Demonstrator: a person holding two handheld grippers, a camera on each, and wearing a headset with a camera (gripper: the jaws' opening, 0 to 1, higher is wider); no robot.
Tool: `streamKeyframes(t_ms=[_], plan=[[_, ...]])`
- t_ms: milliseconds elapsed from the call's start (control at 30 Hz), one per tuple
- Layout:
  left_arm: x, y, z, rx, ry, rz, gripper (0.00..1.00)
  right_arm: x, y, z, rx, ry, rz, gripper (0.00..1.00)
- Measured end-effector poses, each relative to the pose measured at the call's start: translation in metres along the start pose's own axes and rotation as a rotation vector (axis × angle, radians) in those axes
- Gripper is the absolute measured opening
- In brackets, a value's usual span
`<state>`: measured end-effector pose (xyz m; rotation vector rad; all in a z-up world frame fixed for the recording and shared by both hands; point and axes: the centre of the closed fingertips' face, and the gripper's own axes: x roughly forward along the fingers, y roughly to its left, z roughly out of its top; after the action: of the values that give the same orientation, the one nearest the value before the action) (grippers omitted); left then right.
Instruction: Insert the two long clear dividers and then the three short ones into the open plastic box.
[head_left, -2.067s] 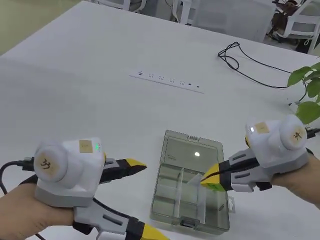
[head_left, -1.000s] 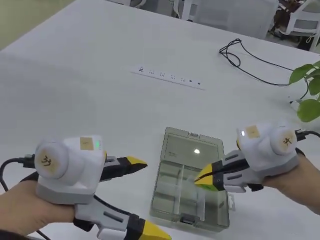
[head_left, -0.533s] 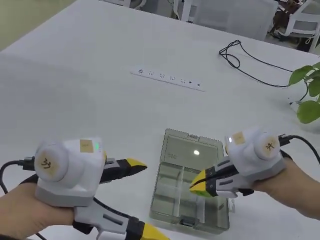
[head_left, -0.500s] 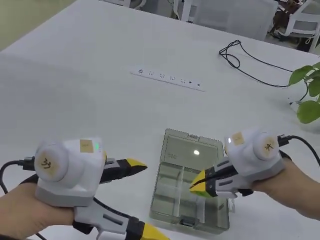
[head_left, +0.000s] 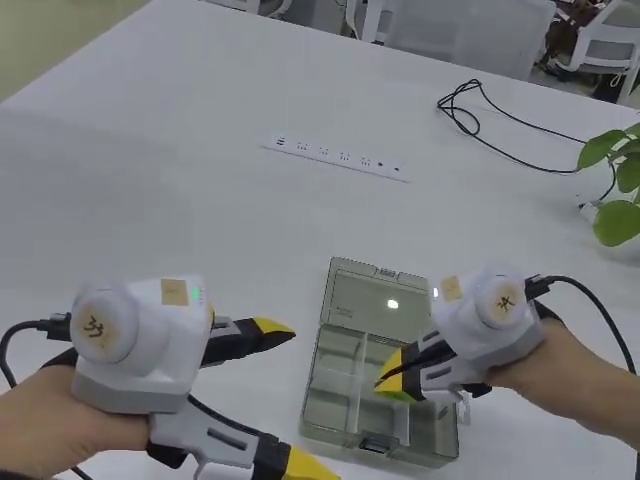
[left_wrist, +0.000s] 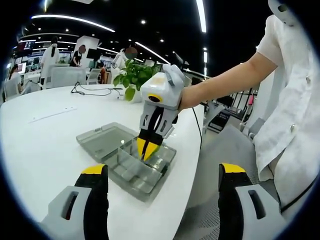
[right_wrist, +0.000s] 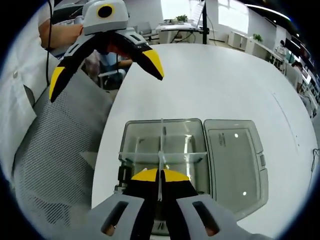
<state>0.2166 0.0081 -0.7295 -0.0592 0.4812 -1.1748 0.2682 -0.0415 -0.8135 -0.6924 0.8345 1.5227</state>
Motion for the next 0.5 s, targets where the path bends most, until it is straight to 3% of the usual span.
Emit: streamKeyframes(t_ms=[500], plan=[[0.0022, -0.0006, 0.0019, 0.006, -0.001, -0.005, 0.93, 0.0022, -0.0001, -0.0017, -0.017, 0.044, -0.015, 0.03]])
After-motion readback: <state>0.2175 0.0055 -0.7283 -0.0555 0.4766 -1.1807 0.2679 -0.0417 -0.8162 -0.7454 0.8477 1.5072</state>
